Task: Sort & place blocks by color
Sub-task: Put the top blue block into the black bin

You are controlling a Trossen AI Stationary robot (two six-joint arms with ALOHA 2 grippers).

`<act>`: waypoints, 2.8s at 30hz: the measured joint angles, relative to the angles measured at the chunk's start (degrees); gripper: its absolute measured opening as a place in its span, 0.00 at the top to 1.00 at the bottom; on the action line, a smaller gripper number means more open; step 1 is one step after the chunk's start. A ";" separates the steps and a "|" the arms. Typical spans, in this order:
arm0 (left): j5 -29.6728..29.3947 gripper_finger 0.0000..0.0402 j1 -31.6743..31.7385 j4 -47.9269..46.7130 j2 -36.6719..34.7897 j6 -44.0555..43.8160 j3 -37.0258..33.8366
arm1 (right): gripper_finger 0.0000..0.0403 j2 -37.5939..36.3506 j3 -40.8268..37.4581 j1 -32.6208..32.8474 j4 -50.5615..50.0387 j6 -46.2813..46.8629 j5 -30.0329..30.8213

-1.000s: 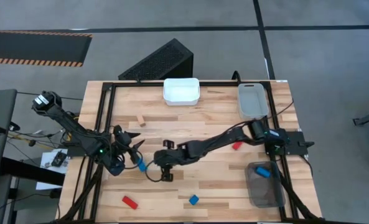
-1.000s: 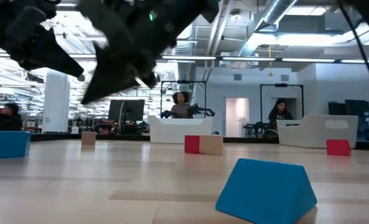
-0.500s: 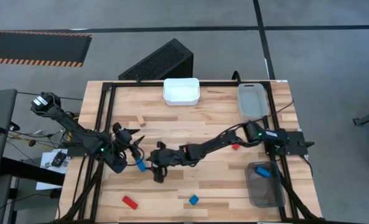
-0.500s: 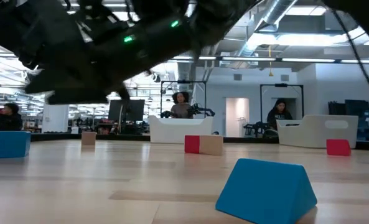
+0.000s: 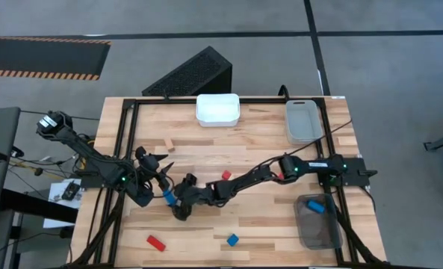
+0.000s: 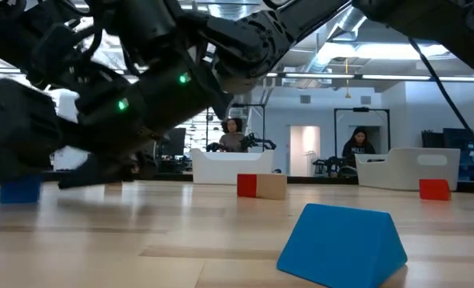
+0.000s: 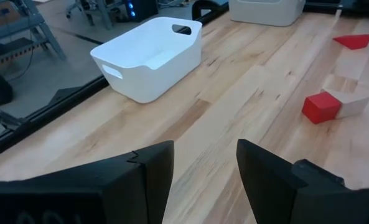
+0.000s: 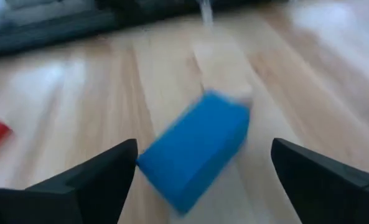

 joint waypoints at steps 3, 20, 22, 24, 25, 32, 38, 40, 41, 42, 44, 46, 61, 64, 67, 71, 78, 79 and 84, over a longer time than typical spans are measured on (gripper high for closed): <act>-0.02 0.59 0.00 -0.05 0.00 0.23 0.00 | 0.12 0.04 0.17 -0.36 -2.45 1.27 0.04; -0.04 0.59 0.00 -0.22 0.00 0.42 0.00 | 0.69 -6.88 0.07 -0.89 -22.95 -4.80 -2.84; -0.04 0.59 0.00 -0.28 0.00 0.42 0.00 | 0.69 -9.28 0.07 -0.01 -28.93 -5.88 -0.52; -0.04 0.59 0.00 -0.31 0.00 0.45 0.00 | 0.69 -11.57 0.07 1.13 -35.50 -6.76 2.98; -0.07 0.59 0.00 -0.30 0.00 0.67 0.00 | 0.69 -12.43 0.07 1.71 -38.13 -7.00 4.97; -0.85 0.59 0.00 0.02 0.00 1.45 0.00 | 0.69 -15.34 0.09 5.36 -50.42 -2.26 13.47; -2.61 0.59 0.00 0.49 0.00 1.80 0.00 | 0.69 -15.37 -0.50 8.73 -56.71 2.78 19.22; -3.09 0.59 0.00 0.51 0.00 1.80 0.00 | 0.69 -16.01 -3.46 9.27 -55.02 3.49 19.74; -3.15 0.59 0.00 0.52 0.00 1.80 0.00 | 0.69 -16.77 -5.80 9.49 -53.97 3.85 19.65; -3.21 0.59 0.00 0.52 0.00 1.80 0.00 | 0.69 -17.74 -8.50 9.67 -52.38 4.37 19.58; -3.37 0.59 0.29 0.63 0.00 1.80 0.00 | 0.69 -20.81 -15.32 9.86 -47.32 5.86 19.16; -3.39 0.59 0.76 0.76 -0.02 1.80 0.00 | 0.69 -24.64 -22.86 9.92 -40.59 7.37 18.03; -2.97 0.59 4.66 2.14 -0.02 2.19 0.00 | 0.69 -61.88 -51.41 18.62 -37.00 25.22 11.43; -2.55 0.59 5.17 4.14 -0.02 4.17 0.00 | 0.69 -65.94 -51.41 20.77 -43.61 30.84 5.32; -2.29 0.59 5.72 6.48 -0.01 6.76 0.00 | 0.69 -68.81 -51.41 23.06 -50.44 37.88 -2.72; -2.25 0.59 6.29 8.58 0.00 9.23 0.00 | 0.69 -71.27 -51.47 26.93 -59.31 46.82 -13.48; -1.95 0.59 6.58 9.31 0.00 10.04 0.00 | 0.69 -73.42 -51.47 36.82 -63.85 63.89 -27.34; -1.95 0.59 6.58 9.31 0.00 10.04 0.00 | 0.69 -73.44 -51.47 38.44 -64.01 66.14 -28.38; -1.84 0.59 6.58 9.99 0.00 9.89 -0.71 | 0.69 -73.35 -51.47 44.96 -69.09 73.96 -30.16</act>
